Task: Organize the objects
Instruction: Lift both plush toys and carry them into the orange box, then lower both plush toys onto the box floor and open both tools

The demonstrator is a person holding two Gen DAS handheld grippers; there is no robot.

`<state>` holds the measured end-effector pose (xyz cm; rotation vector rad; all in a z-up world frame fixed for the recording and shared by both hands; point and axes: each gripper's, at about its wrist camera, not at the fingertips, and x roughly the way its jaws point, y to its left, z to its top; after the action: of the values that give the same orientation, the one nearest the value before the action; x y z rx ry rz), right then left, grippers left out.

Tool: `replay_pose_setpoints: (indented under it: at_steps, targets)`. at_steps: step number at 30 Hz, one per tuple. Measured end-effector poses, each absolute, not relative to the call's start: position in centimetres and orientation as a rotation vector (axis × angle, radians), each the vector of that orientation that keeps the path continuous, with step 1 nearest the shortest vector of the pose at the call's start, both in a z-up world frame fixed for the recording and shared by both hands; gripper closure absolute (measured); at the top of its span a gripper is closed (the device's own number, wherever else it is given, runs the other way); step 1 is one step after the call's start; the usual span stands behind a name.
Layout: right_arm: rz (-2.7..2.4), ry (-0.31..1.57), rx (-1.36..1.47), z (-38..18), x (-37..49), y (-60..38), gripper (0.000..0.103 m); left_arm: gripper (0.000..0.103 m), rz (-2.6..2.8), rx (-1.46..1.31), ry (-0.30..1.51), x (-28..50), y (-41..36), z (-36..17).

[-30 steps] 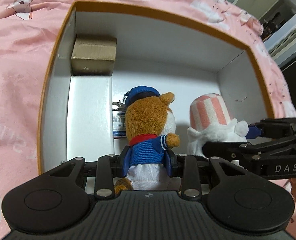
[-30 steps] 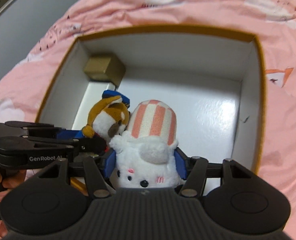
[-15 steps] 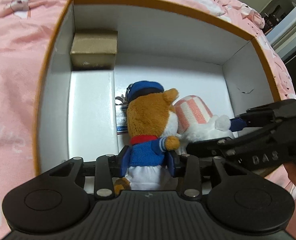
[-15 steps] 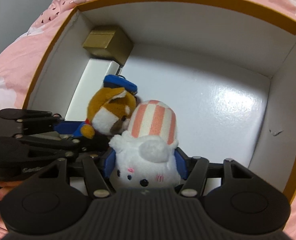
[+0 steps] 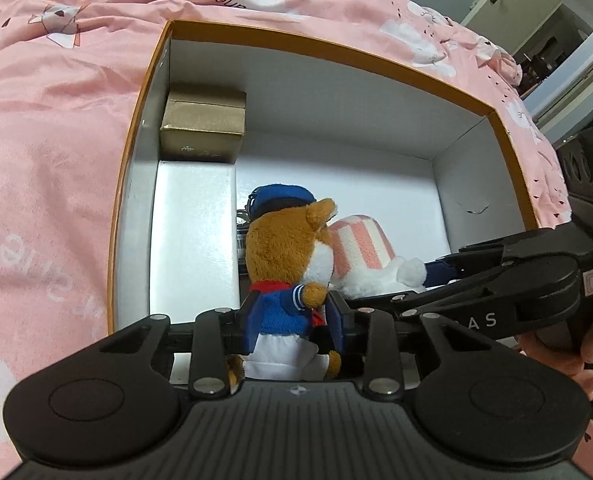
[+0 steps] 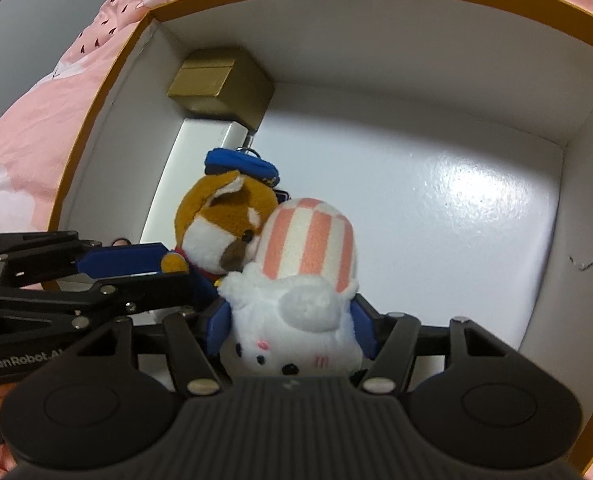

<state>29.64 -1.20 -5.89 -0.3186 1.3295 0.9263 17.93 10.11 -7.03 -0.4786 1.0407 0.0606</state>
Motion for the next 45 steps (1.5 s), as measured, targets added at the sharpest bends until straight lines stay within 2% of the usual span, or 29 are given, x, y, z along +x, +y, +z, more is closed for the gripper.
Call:
replay_pose_setpoints:
  at_steps: [13,15,19,20,28,37,45]
  targets:
    - [0.87,1.258,-0.35,-4.1,28.9,-2.2,0.029,0.066,0.075,-0.489,1.037,17.5,10.1,-7.0]
    - [0.872,1.245,-0.335,-3.6,28.7,-3.0,0.031,0.066,0.075,-0.488,1.038,17.6,10.1,-7.0]
    - [0.881,1.26,-0.293,-3.3,28.6,-4.1,0.05,0.066,0.075,-0.49,1.038,17.5,10.1,-7.0]
    - [0.882,1.271,-0.276,-3.4,28.6,-4.3,0.051,0.066,0.075,-0.489,1.038,17.6,10.1,-7.0]
    - [0.893,1.283,-0.242,-4.1,28.3,-3.8,0.054,0.067,0.083,-0.466,1.05,17.7,9.8,-7.3]
    - [0.885,1.256,-0.27,-4.1,27.7,-3.6,0.052,0.067,0.096,-0.43,1.039,17.5,9.6,-7.1]
    - [0.854,1.152,-0.283,-2.2,26.3,-4.7,0.052,0.067,0.115,-0.341,0.961,16.5,8.6,-4.7]
